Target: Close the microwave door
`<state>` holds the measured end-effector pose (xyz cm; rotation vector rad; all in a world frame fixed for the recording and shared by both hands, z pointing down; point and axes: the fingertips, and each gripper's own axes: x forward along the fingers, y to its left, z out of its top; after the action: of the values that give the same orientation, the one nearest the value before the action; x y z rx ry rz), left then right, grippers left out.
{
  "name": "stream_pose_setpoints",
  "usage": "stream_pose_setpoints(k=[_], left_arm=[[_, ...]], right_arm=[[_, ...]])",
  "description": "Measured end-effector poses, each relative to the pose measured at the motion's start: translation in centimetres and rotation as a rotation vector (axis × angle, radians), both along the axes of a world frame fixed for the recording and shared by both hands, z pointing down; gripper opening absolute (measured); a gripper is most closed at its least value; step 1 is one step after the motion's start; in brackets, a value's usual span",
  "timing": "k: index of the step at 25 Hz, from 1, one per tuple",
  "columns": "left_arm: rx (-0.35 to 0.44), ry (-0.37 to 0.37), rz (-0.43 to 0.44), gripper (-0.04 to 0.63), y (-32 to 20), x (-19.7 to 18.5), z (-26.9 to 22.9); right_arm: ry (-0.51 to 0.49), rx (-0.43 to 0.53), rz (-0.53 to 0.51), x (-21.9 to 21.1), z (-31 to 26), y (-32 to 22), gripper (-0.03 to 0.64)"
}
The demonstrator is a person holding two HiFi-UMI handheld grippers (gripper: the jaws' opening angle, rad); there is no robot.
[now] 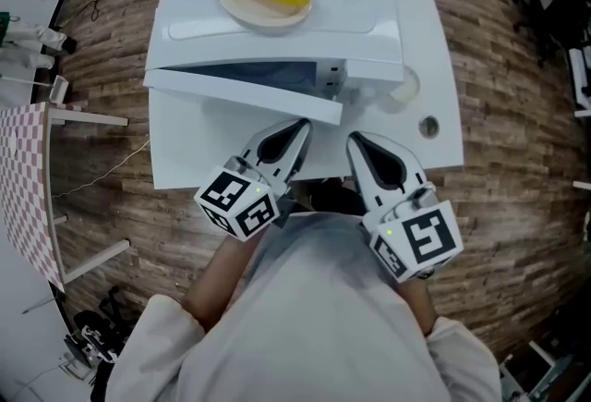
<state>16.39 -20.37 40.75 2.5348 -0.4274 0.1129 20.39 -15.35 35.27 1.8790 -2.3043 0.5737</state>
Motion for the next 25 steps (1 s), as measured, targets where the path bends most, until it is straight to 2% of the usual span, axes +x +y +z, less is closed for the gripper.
stream_pose_setpoints(k=[2,7,16,22,25], left_arm=[[0.025,-0.014,-0.010,0.018,-0.4,0.4,0.0],[0.167,-0.104,-0.010,0.018,-0.5,2.1,0.0],[0.132,-0.101,-0.076,0.018,-1.9,3.8,1.2],[0.144,-0.092,-0.074,0.018,-2.5,4.6,0.7],[0.170,-0.110,-0.075,0.018,-2.7,4.8,0.7]], right_arm=[[0.001,-0.001,-0.008,0.4,0.1,-0.4,0.023],[-0.001,0.003,-0.022,1.6,0.2,-0.7,0.023],[-0.009,0.021,-0.040,3.1,0.4,-1.0,0.023],[-0.003,0.035,-0.037,3.8,0.0,-1.5,0.023],[-0.003,0.033,-0.033,4.2,-0.1,-1.7,0.023]])
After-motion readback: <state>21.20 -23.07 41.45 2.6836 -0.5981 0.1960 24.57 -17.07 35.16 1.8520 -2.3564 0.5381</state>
